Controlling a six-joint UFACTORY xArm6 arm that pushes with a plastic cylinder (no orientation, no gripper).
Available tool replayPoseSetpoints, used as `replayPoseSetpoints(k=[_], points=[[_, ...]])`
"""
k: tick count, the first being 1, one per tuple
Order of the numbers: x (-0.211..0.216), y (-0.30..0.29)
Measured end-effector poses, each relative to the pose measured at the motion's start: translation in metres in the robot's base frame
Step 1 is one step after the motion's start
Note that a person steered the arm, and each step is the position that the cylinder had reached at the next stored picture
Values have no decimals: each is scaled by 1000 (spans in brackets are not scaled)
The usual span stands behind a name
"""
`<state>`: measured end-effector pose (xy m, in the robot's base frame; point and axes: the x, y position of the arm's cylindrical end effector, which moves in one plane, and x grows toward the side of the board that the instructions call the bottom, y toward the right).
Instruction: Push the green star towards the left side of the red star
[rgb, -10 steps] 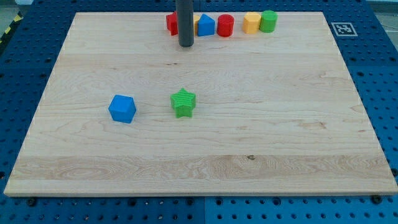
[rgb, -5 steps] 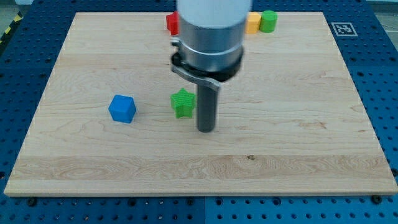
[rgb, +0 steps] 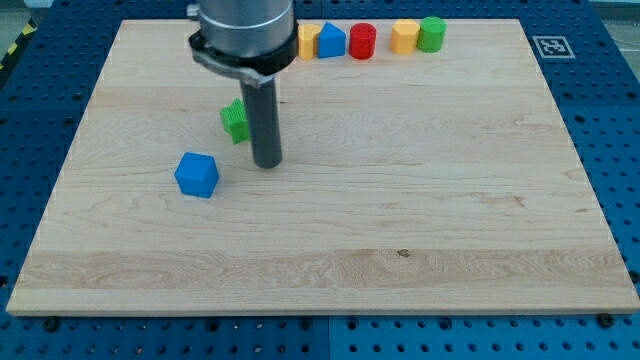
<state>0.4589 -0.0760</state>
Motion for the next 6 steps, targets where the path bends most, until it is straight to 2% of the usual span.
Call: replayPoseSetpoints(k=[1,2,3,5,6], points=[[-31,-35],[-84,-57],[-118,-58],[-48,-43],[-52,-10]])
